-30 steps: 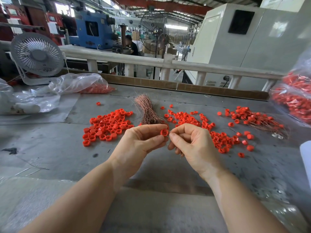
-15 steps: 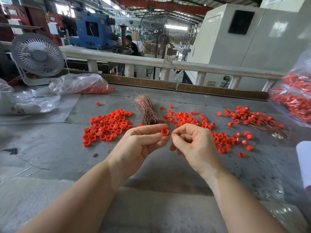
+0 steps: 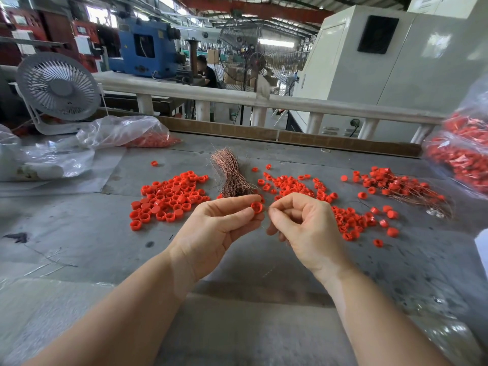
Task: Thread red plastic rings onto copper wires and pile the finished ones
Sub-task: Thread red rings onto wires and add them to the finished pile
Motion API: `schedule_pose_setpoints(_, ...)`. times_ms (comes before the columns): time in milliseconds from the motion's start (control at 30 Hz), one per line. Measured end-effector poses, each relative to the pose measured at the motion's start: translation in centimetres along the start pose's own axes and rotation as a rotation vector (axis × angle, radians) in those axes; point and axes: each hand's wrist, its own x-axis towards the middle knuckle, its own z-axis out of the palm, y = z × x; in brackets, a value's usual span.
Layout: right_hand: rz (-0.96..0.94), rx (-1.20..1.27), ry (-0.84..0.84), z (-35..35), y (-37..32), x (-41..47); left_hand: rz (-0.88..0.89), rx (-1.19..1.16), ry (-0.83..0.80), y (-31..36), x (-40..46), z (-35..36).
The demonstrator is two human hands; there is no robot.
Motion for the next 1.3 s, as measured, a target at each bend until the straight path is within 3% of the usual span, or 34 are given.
schedule_pose_setpoints(1300, 0.124, 0.250, -0.145, -0.46, -0.31, 0.10, 0.050, 0.035, -0.068, 0.13, -0.40, 0.09)
